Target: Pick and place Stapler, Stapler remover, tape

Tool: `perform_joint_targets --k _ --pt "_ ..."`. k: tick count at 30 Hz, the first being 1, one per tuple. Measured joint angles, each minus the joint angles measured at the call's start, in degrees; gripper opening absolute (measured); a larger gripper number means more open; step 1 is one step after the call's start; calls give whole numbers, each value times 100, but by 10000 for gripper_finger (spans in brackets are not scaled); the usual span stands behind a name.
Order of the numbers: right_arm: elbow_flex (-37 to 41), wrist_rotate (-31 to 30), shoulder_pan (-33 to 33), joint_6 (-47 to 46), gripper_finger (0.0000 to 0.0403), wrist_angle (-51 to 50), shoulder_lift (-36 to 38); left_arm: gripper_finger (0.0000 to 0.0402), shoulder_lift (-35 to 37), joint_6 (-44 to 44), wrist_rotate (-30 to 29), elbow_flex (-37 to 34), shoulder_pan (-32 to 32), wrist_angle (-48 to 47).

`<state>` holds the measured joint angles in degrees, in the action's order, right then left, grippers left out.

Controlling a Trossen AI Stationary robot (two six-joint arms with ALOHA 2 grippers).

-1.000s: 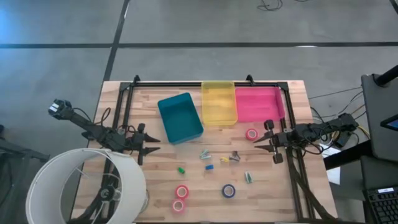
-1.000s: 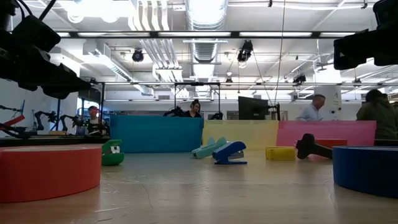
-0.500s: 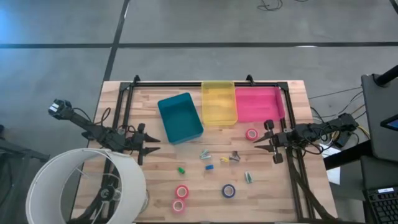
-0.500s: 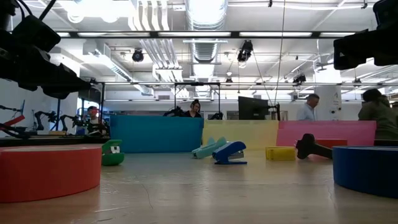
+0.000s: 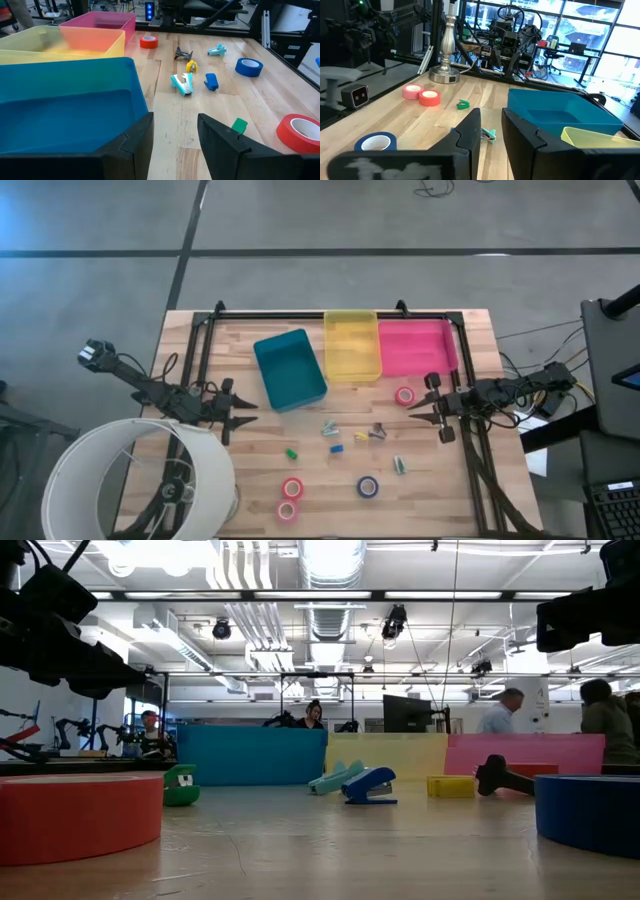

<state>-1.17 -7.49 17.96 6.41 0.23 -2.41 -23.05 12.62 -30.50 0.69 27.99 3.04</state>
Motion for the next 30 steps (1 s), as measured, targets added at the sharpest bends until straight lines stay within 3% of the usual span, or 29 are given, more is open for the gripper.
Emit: perform_joint_targets --k 6,15,20,26,30 --pt "0 0 0 35 70 3 1 156 0 0 0 -2 0 -1" --pt "0 0 0 878 82 291 0 156 -2 -375 -63 -2 0 12" --pt "0 -4 0 238 72 867 0 156 -2 -545 -74 -2 0 16" --pt "0 -25 0 707 75 1817 -10 156 0 -2497 -422 -6 0 892" --pt "-2 -377 1 922 96 2252 -46 156 8 -3280 -1229 -6 0 1721"
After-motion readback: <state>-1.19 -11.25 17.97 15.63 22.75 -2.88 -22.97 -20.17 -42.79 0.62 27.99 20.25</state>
